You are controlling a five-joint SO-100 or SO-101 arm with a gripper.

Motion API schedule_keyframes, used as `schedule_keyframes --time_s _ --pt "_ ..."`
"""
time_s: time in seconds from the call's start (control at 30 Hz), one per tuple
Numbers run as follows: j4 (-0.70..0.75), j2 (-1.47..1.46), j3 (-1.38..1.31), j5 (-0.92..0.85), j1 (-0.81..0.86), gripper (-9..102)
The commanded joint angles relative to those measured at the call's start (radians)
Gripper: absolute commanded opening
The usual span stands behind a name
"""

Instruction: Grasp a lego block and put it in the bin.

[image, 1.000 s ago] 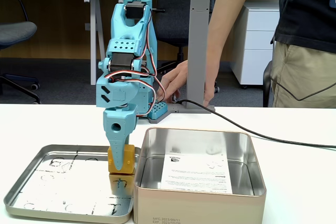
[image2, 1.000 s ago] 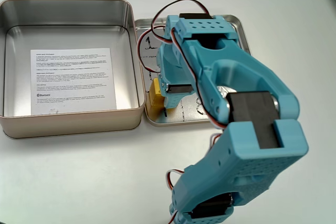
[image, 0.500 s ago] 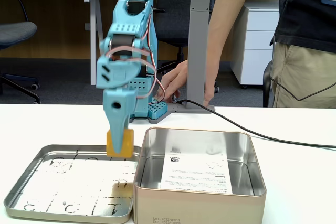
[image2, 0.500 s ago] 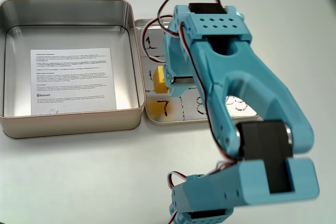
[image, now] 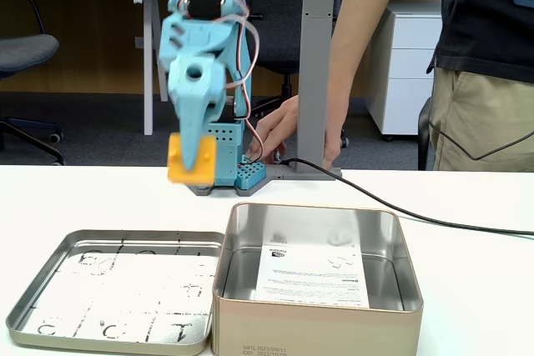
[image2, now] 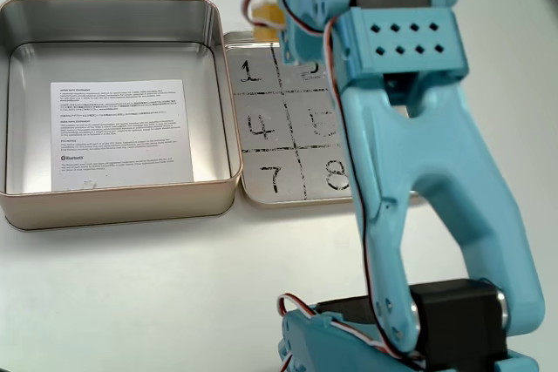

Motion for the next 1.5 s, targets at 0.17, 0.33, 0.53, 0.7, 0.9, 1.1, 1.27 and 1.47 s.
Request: schedule_keyframes --time_s 0.17,0.33,0.53,0.7,0.9,1.1,1.27,1.47 --pt "-0.044 -0.235 -0.296 0.011 -0.236 0" --pt "-0.046 -0.414 -0.387 0.014 -0.383 0" --pt "-0.023 -0.647 -0.506 0.008 -0.477 0" --pt "0.029 -0.752 -0.522 0.012 -0.463 0" --pt "0.091 -0.793 -0.479 -0.006 -0.443 0" --pt "0.103 -0.784 -0.453 -0.009 -0.443 0" --pt "0.114 -0.758 -0.454 0.037 -0.434 0" --pt "0.149 -0.701 -0.454 0.11 -0.42 5"
